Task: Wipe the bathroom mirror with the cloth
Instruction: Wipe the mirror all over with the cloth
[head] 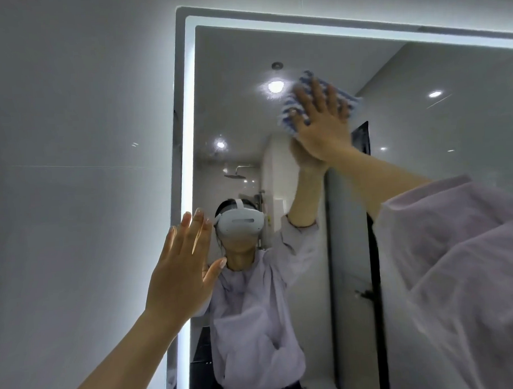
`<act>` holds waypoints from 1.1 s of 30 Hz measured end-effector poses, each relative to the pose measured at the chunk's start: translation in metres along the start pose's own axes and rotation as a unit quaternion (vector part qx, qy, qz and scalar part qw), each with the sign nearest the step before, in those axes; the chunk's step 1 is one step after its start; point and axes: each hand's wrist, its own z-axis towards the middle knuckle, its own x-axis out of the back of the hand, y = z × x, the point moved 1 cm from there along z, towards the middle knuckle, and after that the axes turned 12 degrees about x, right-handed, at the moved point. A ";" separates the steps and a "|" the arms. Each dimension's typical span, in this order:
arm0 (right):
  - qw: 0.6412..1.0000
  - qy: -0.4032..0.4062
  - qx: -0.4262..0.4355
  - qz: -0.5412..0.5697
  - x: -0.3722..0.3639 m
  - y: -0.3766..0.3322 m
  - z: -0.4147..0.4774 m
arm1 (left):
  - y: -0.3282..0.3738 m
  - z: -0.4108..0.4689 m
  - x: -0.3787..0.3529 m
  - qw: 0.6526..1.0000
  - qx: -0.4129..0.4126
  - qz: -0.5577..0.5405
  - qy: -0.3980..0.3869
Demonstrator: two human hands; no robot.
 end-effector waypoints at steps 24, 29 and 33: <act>0.982 -0.068 0.166 -0.055 -0.042 -0.047 -0.174 | 0.002 -0.001 0.003 0.999 -0.013 -0.026 -0.032; 0.994 -0.077 0.043 -0.058 -0.032 0.008 -0.191 | 0.003 -0.001 0.004 0.999 -0.005 -0.027 -0.037; 0.994 -0.075 -0.051 -0.057 -0.022 0.045 -0.209 | 0.002 -0.003 0.004 0.999 -0.008 -0.028 -0.041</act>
